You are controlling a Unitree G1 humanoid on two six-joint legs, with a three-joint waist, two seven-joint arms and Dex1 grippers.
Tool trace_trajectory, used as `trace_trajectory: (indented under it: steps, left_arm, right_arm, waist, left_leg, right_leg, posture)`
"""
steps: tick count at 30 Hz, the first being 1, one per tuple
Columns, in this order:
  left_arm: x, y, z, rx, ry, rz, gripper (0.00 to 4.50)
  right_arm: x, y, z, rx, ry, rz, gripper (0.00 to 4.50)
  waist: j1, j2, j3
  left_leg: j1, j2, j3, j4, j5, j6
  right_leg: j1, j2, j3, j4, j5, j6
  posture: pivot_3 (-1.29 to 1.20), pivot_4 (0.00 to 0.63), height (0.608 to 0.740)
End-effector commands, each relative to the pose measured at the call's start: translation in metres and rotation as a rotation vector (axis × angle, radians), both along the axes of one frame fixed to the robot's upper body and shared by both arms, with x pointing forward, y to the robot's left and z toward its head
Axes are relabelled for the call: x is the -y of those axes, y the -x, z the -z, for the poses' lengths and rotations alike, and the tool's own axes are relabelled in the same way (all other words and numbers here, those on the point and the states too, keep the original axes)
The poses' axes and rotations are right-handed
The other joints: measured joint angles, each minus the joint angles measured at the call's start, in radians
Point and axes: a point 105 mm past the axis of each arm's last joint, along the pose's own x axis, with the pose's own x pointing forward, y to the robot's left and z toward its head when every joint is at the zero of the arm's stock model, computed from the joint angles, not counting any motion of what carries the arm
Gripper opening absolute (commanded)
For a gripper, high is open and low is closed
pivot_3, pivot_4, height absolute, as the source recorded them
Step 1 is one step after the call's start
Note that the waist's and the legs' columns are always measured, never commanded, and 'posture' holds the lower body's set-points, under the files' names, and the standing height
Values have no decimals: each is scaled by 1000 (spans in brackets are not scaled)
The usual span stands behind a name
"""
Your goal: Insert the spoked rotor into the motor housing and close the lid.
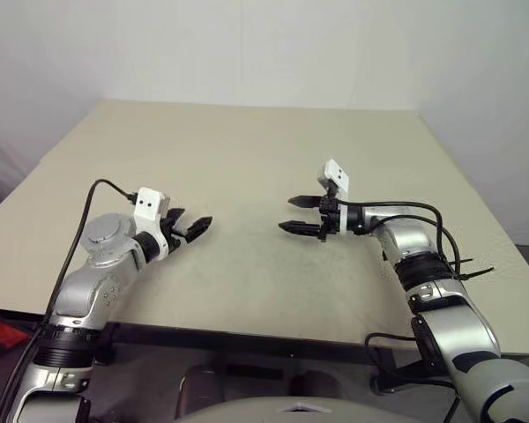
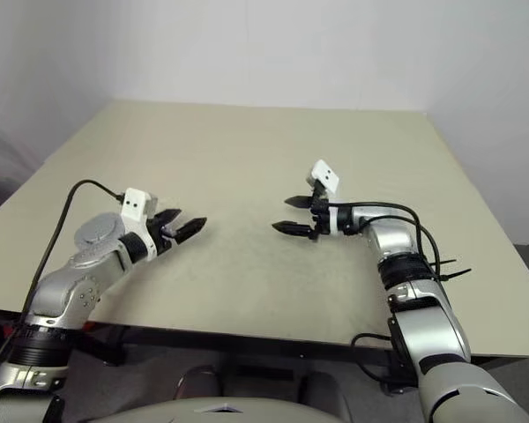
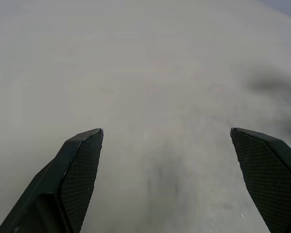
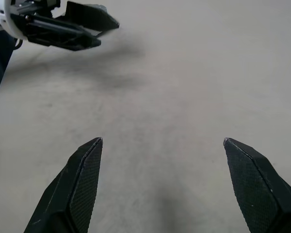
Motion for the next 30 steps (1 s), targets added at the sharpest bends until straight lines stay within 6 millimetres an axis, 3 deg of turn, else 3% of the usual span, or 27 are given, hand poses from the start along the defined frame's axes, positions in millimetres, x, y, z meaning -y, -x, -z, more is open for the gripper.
trace_trajectory:
  steps: [1, 11, 30]
  left_arm:
    - [7, -5, -16, 79, -6, 38, 4474]
    - [8, -10, -14, 78, 15, 2, 4474]
    - [6, -11, -14, 69, 33, -24, 4474]
  right_arm:
    - [0, 7, -10, 6, -47, -61, 4500]
    - [-1, -13, -7, 93, -25, 70, 4500]
    - [-4, -20, -15, 124, -95, 136, 4500]
  waist:
    - [0, 0, 0]
    - [0, 0, 0]
    - [-1, 0, 0]
  left_leg:
    - [0, 0, 0, 0, 0, 1]
    - [0, 0, 0, 0, 0, 1]
    - [-3, 0, 0, 0, -1, 2]
  right_leg:
    - [0, 0, 0, 0, 0, 0]
    - [-1, 0, 0, 0, 0, 0]
    - [-3, 0, 0, 0, 0, 0]
  posture:
    - [0, 0, 740]
    - [0, 0, 740]
    - [0, 0, 740]
